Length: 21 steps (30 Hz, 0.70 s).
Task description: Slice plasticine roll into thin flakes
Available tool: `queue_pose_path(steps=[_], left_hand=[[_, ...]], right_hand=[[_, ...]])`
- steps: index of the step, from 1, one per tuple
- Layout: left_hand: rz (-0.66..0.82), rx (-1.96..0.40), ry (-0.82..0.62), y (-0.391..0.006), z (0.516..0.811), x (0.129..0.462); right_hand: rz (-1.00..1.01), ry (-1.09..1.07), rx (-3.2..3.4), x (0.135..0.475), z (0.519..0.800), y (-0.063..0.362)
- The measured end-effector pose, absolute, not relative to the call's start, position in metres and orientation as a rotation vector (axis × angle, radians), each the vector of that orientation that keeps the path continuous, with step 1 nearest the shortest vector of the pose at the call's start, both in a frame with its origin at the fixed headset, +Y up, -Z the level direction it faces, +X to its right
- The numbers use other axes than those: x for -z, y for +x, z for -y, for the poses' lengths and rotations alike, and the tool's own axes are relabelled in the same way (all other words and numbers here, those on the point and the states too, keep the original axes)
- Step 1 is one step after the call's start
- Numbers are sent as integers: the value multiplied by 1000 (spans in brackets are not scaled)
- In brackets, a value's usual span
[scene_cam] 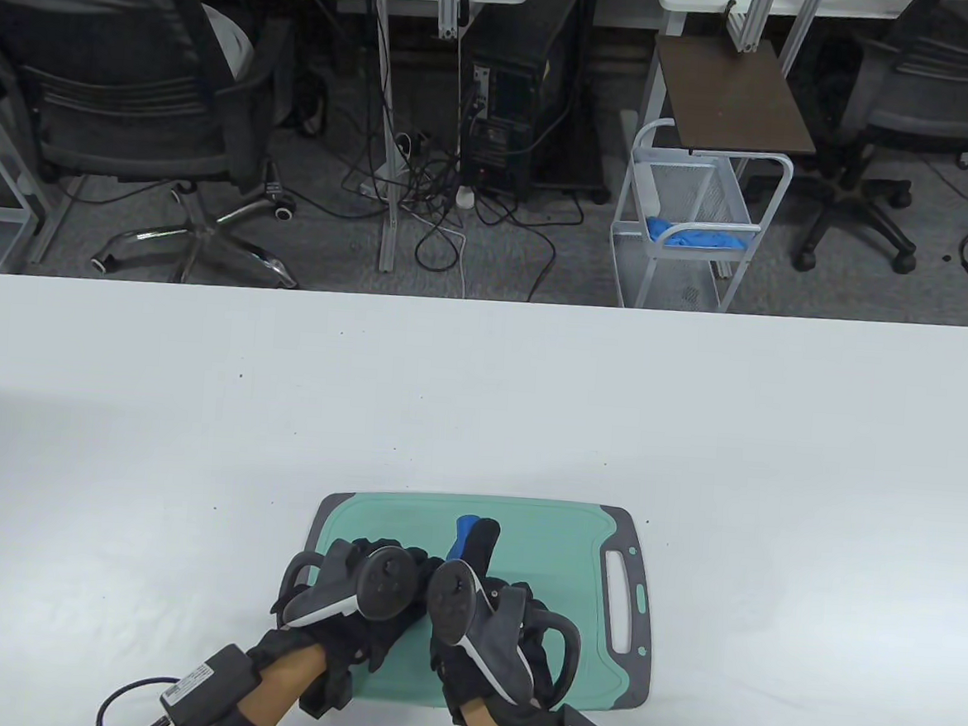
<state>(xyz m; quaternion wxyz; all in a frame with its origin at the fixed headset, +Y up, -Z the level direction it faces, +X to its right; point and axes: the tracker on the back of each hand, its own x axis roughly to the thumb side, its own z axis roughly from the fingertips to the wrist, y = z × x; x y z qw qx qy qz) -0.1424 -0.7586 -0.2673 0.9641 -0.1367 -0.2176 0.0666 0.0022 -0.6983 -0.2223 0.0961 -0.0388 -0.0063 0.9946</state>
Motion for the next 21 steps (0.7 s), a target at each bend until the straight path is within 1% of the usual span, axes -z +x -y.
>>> queue_pose_path(steps=[21], left_hand=[[434,-142,-284,-142,759,268]], right_hand=[[80,-91,-3023,224,706,-10]])
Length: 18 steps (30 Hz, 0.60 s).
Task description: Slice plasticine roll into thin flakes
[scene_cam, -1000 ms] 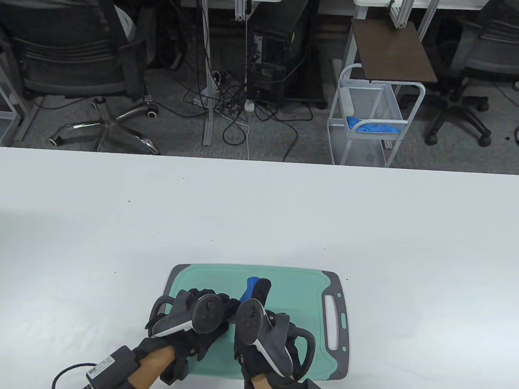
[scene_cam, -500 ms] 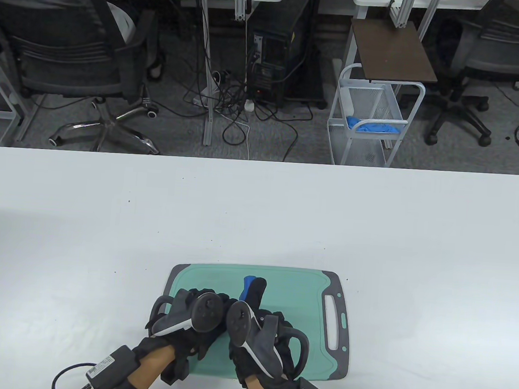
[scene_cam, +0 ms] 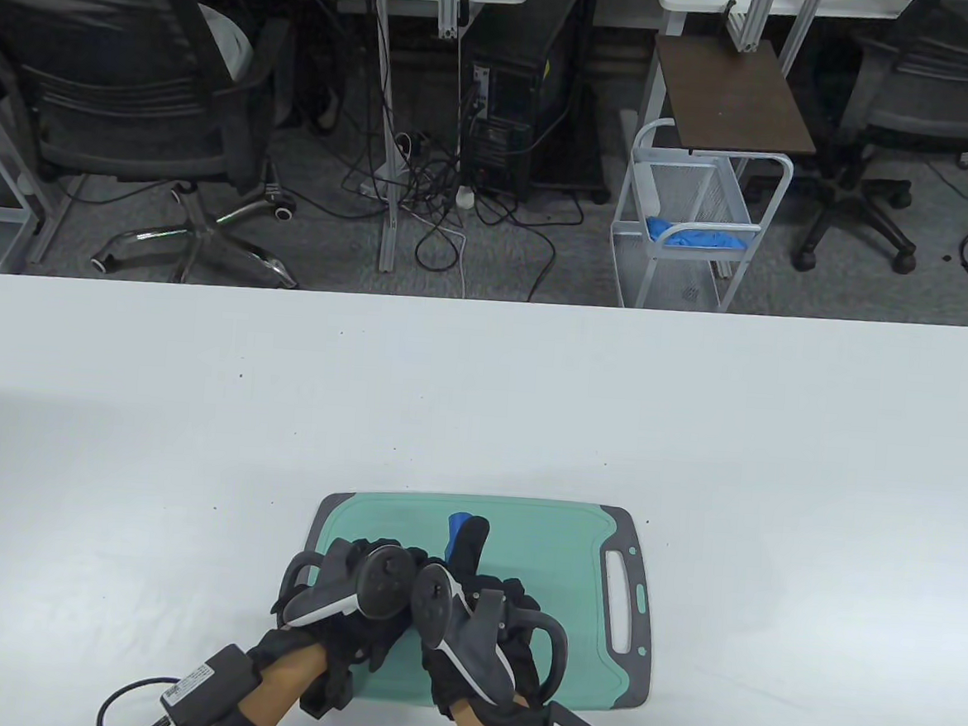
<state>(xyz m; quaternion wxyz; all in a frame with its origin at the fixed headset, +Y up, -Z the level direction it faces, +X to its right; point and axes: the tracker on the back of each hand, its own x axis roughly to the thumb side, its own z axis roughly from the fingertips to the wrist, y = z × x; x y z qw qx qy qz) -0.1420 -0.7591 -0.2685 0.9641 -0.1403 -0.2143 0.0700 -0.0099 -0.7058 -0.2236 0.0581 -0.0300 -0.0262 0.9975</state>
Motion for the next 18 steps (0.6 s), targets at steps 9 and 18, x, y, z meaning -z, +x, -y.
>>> queue_pose_path(steps=[9,18], left_hand=[[433,-142,-286,-142,759,269],[432,-143,-286,-142,759,269]], right_hand=[[96,-71,-3043,223,705,-13],[108,-62,-3058,222,704,-15]])
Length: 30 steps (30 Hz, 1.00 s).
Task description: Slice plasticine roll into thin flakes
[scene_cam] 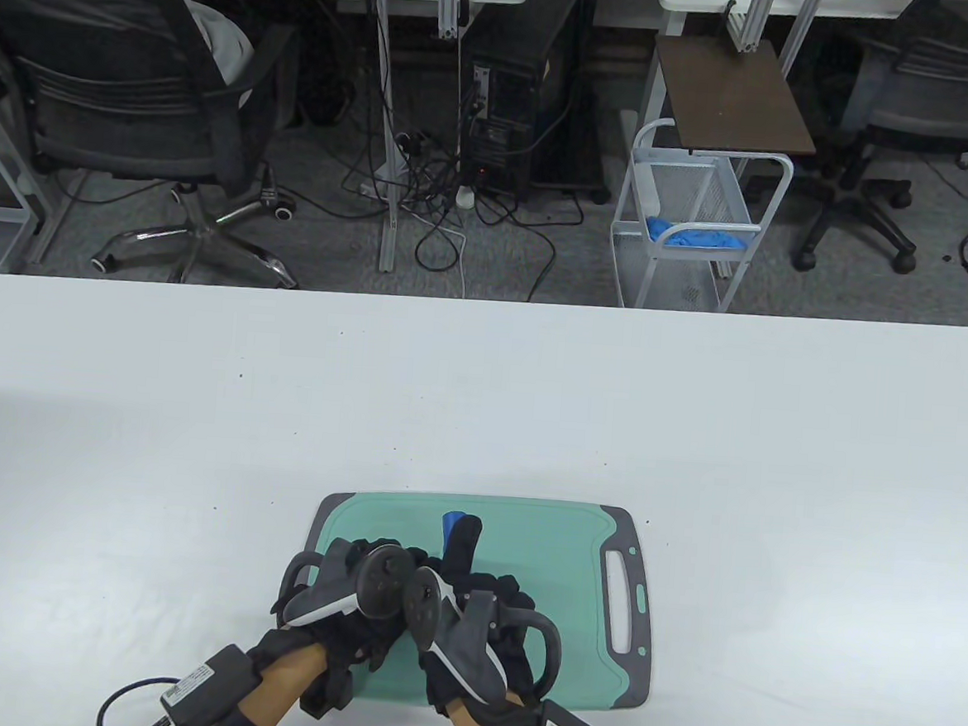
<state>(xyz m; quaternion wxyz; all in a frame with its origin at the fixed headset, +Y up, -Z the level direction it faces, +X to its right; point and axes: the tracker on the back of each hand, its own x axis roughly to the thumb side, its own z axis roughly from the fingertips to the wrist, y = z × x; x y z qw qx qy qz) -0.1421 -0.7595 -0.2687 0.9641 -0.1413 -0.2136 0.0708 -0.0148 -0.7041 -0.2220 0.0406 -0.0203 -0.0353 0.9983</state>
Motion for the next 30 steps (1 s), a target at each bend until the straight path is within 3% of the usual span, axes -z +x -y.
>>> queue_pose_path(steps=[23,30], left_hand=[[424,-107,-263,-143,757,269],[407,-73,-232,-143,757,270]], right_hand=[[59,-74,-3071,245,704,-18],[-115,-78,-3024,241,702,-10]])
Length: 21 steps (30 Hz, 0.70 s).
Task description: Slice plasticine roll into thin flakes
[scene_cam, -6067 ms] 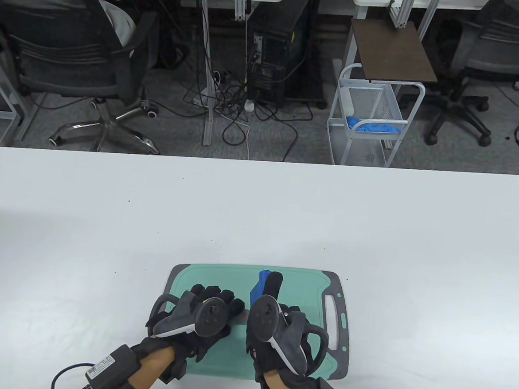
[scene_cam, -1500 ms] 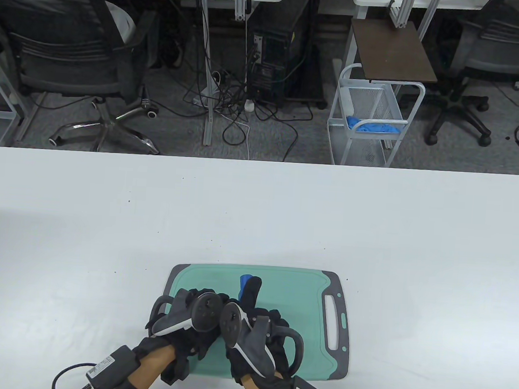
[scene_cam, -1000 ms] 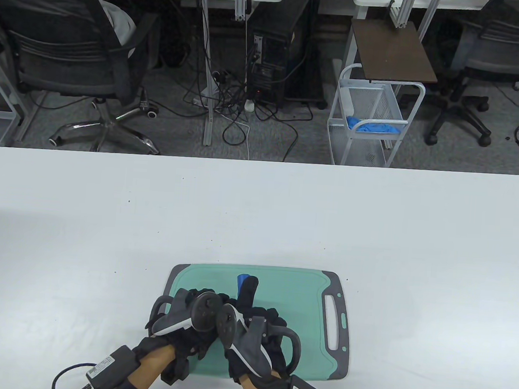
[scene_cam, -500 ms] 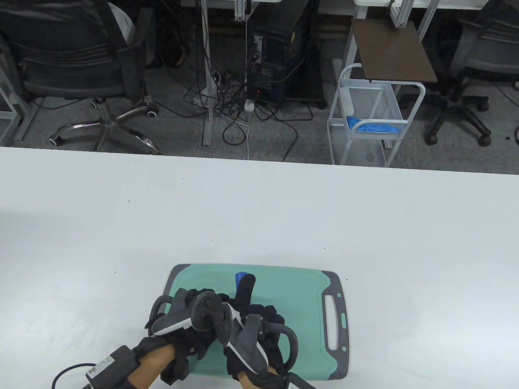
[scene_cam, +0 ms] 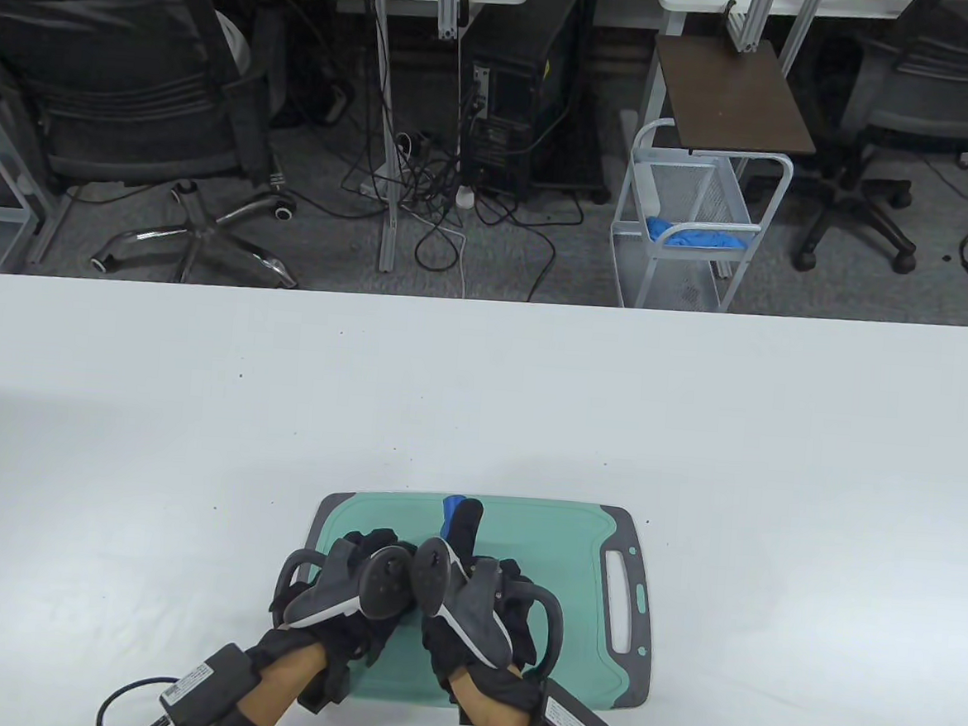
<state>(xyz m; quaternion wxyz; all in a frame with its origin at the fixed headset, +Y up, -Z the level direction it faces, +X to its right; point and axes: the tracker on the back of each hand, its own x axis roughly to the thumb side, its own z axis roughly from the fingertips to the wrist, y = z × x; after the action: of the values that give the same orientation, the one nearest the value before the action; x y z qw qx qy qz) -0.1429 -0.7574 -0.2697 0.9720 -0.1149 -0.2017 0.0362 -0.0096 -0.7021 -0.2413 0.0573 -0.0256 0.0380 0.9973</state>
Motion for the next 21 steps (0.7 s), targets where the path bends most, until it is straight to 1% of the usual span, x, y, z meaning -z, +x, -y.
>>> queue_pose_path(steps=[7,21], left_hand=[[391,-82,-216,-143,758,269],[362,-108,-203,-147,757,272]], right_hand=[[-142,-53,-2997,231,697,-6],[-33,-28,-2965,218,676,-8]])
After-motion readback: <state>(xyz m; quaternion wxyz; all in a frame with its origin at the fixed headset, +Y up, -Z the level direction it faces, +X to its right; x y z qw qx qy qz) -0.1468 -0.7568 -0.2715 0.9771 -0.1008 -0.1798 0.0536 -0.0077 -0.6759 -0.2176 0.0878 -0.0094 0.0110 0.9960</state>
